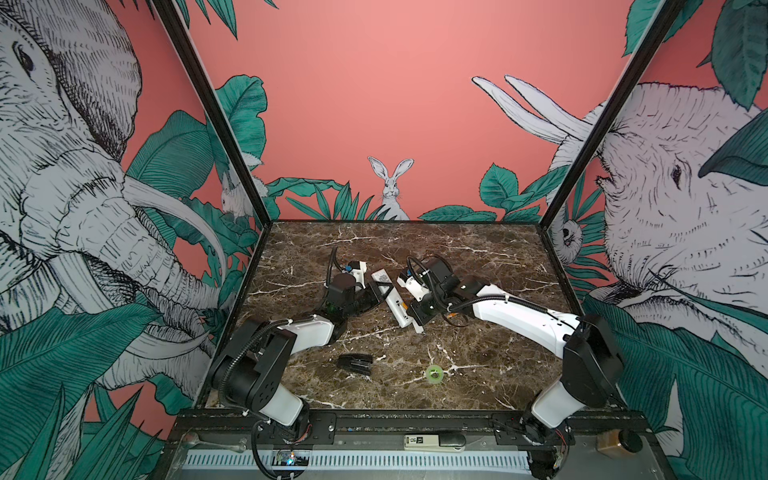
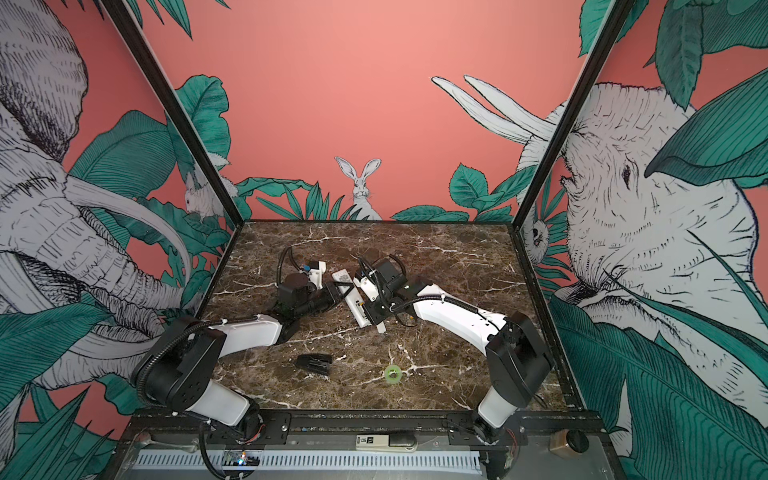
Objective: Load the batteries into the remote control
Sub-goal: 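Lower the orange battery into the remote's open compartment with the right gripper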
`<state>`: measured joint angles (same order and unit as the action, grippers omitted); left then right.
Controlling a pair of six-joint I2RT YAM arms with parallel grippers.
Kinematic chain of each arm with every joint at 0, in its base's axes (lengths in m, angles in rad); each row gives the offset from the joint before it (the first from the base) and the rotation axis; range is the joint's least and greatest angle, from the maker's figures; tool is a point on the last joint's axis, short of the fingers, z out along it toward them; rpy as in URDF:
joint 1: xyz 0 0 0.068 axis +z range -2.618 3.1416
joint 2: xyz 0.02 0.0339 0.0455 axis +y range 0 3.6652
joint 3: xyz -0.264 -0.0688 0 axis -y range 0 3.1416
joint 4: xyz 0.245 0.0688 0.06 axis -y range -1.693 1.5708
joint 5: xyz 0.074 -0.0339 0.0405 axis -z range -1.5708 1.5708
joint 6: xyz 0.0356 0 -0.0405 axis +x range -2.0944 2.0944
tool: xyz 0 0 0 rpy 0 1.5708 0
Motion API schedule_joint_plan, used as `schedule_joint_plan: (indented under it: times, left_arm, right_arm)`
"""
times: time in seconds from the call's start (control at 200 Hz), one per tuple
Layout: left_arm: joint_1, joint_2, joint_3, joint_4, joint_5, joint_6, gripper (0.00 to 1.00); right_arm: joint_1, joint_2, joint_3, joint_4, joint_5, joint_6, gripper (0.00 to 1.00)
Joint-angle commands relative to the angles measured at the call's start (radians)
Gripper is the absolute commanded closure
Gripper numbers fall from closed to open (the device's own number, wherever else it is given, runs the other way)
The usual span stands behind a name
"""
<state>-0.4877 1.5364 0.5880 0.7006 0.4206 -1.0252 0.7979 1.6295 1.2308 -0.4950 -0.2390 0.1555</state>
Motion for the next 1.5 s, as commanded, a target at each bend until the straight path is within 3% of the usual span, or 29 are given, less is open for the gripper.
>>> schedule_joint_plan:
  times: [0.0,0.9,1.495]
  left_arm:
    - [-0.006,-0.009,-0.011,0.061,-0.01,-0.017,1.0]
    - [-0.012,-0.005,-0.028,0.091,-0.008,-0.03,1.0]
    - [-0.014,-0.01,-0.03,0.093,-0.003,-0.029,1.0]
  right_arm:
    - [0.007,0.007,0.015,0.009,0.016,0.012,0.99]
    - [0.015,0.053,0.001,0.033,0.071,0.022,0.95]
    - [0.015,0.046,-0.007,0.057,0.061,0.035,0.8]
